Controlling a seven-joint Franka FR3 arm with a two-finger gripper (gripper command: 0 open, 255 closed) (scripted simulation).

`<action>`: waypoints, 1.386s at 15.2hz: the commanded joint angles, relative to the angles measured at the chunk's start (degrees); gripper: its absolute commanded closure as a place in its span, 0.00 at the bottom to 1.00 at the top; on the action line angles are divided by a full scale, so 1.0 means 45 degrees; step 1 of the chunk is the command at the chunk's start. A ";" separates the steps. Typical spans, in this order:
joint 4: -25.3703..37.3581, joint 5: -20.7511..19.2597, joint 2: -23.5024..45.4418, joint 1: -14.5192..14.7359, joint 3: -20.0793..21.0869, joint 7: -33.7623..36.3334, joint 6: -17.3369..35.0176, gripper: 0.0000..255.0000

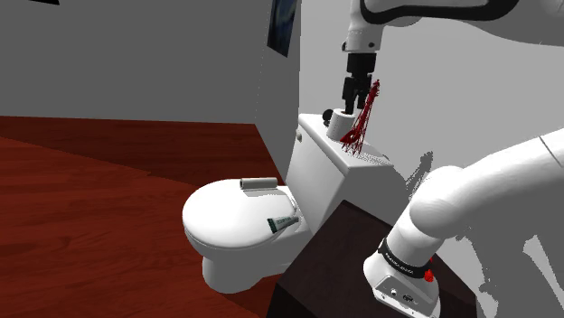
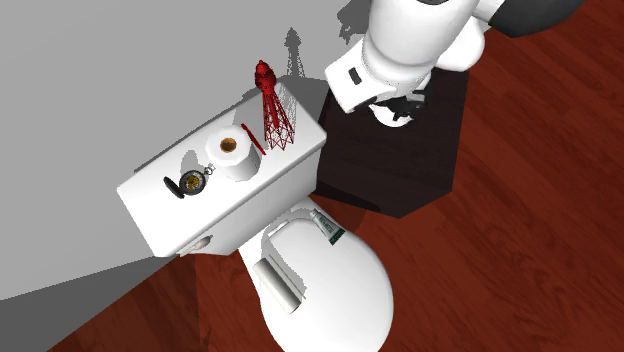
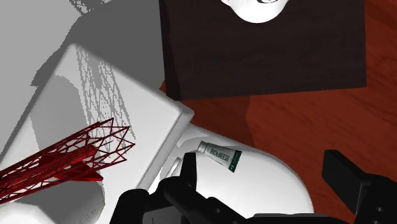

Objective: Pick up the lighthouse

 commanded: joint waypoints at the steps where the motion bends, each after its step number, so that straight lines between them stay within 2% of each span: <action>1: 0.0742 -0.0309 0.0553 -0.0266 -0.0307 -0.0105 -0.0215 0.00; 9: 0.3982 -0.1296 0.2750 -0.1218 -0.1575 -0.0723 -0.1224 0.00; 16: 0.7469 -0.1785 0.5020 -0.2012 -0.2729 -0.1516 -0.2300 0.00; 21: 0.6240 -0.1819 0.4675 -0.2025 -0.2723 -0.1279 -0.1428 0.00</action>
